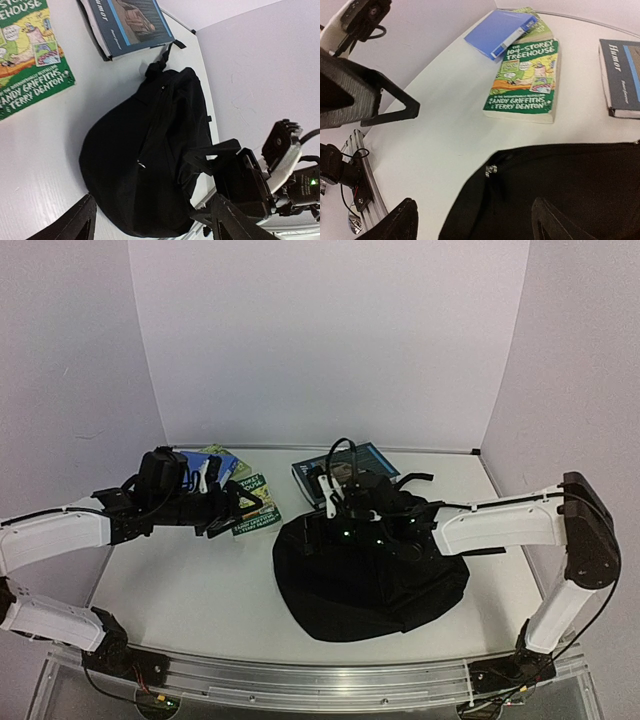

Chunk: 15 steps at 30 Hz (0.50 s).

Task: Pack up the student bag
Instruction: Unzip the student bag at the center of the board.

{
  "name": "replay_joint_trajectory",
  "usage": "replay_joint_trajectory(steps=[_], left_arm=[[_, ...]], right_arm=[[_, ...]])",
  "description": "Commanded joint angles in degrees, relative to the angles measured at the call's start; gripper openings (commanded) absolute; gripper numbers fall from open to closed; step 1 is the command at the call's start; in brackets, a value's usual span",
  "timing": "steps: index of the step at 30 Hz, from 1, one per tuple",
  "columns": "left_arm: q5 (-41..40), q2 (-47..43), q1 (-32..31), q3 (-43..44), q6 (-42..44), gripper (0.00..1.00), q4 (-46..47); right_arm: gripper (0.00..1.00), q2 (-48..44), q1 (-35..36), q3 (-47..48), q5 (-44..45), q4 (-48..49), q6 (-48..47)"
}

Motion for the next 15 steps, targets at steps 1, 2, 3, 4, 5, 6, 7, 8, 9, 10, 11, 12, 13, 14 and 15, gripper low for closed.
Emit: replay_joint_trajectory(steps=[1,2,3,4,5,6,7,8,9,10,11,12,13,14,15], left_arm=[[-3.4,-2.7,3.0,-0.4,0.1,0.84,-6.8],[-3.2,-2.9,3.4,-0.6,0.0,0.84,-6.9],[-3.0,-2.9,3.6,-0.6,-0.1,0.85,-7.0],[-2.8,-2.9,3.7,-0.6,-0.1,0.86,-7.0],[-2.5,-2.7,3.7,-0.6,-0.1,0.86,-6.8],[-2.1,-2.5,3.7,-0.7,-0.1,0.87,-6.6],[-1.7,-2.3,3.7,-0.7,0.0,0.87,-6.3],[-1.4,-2.0,3.7,-0.8,0.0,0.87,-6.1],[-1.2,-1.7,3.7,-0.9,0.0,0.88,-6.0],[-1.0,-1.4,3.7,-1.0,0.0,0.88,-5.7],[-0.7,-1.2,3.7,-1.1,-0.1,0.88,-5.5],[-0.4,-0.9,3.7,-1.2,-0.1,0.88,-5.2],[-0.2,-0.7,3.7,-1.2,-0.2,0.88,-4.9],[0.0,-0.5,3.7,-1.3,-0.3,0.88,-4.6],[0.2,-0.4,3.7,-1.4,-0.4,0.88,-4.4]], right_arm=[[0.77,3.7,1.2,7.1,6.2,-2.8,-2.5],[0.76,4.8,1.4,8.2,8.2,-3.8,-2.3],[0.76,5.6,1.5,8.9,9.7,-4.5,-1.6],[0.76,6.2,1.5,9.3,11.1,-5.1,-0.9],[0.75,6.6,1.5,9.4,12.0,-5.4,-0.1],[0.75,7.0,1.5,9.5,12.0,-5.5,0.7],[0.74,7.4,1.4,9.5,11.6,-5.5,1.4],[0.72,7.8,1.4,9.6,10.7,-5.5,2.1],[0.69,8.3,1.4,9.7,9.2,-5.5,2.6],[0.67,8.7,1.2,9.7,7.7,-5.5,3.2],[0.66,9.3,0.9,9.7,6.3,-5.5,4.2],[0.63,9.7,0.2,9.3,3.2,-5.3,5.1],[0.59,10.0,-0.6,8.7,0.1,-4.8,5.9],[0.56,10.2,-1.4,7.8,-2.6,-3.8,6.8],[0.55,10.2,-1.9,6.8,-4.7,-2.4,7.3]])
